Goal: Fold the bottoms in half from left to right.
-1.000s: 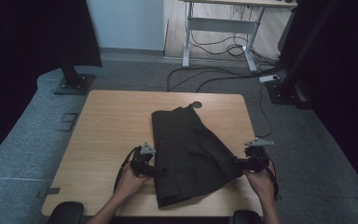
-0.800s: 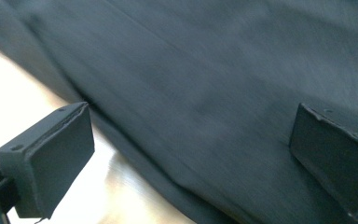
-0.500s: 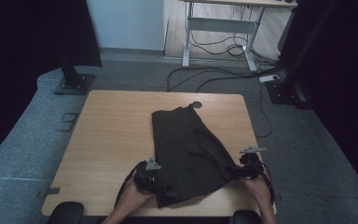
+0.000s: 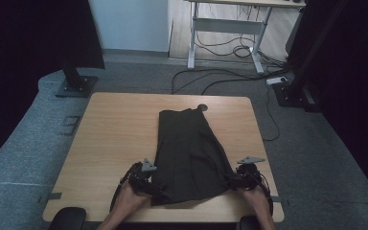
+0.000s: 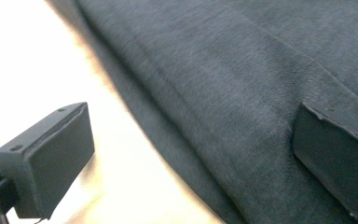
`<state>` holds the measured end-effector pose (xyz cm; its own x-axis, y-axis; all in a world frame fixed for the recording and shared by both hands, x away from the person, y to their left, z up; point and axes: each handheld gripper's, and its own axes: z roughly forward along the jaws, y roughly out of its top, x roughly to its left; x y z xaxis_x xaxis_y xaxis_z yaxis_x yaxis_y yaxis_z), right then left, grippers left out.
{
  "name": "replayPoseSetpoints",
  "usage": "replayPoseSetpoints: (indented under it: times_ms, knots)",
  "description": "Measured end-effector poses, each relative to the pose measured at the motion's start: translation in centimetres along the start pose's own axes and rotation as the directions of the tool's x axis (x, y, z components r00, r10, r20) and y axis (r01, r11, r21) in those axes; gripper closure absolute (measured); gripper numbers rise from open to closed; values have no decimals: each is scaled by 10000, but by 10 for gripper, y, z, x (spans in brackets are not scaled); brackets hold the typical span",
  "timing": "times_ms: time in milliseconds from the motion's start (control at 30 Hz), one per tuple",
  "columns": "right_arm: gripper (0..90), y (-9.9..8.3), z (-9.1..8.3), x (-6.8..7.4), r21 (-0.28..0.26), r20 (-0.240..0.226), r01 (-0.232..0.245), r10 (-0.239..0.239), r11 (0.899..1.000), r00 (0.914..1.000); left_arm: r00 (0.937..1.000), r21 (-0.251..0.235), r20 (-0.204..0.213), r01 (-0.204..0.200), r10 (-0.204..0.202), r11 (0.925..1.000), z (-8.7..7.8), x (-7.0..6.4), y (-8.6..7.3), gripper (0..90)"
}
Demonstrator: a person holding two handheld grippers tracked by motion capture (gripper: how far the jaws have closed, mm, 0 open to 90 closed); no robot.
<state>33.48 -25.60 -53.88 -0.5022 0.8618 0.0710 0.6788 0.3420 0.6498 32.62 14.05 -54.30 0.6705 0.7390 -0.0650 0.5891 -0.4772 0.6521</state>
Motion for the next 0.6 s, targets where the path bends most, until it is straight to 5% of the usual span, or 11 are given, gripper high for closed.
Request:
replayPoseSetpoints:
  times_ms: [233, 333, 600]
  knots:
    - [339, 11, 13, 33, -30, -276, 553, -553, 9985, 9981, 9932, -98, -1032, 536, -543, 9985, -9, 41, -2, 0]
    - [333, 18, 21, 42, -47, -272, 655, -656, 9978, 9975, 9902, -134, -1170, 754, -765, 9971, -9, 52, -2, 0]
    - [338, 42, 43, 46, -221, -24, 631, -632, 9978, 9980, 9795, -428, -1571, 1209, -1262, 9917, -6, 80, 2, 0]
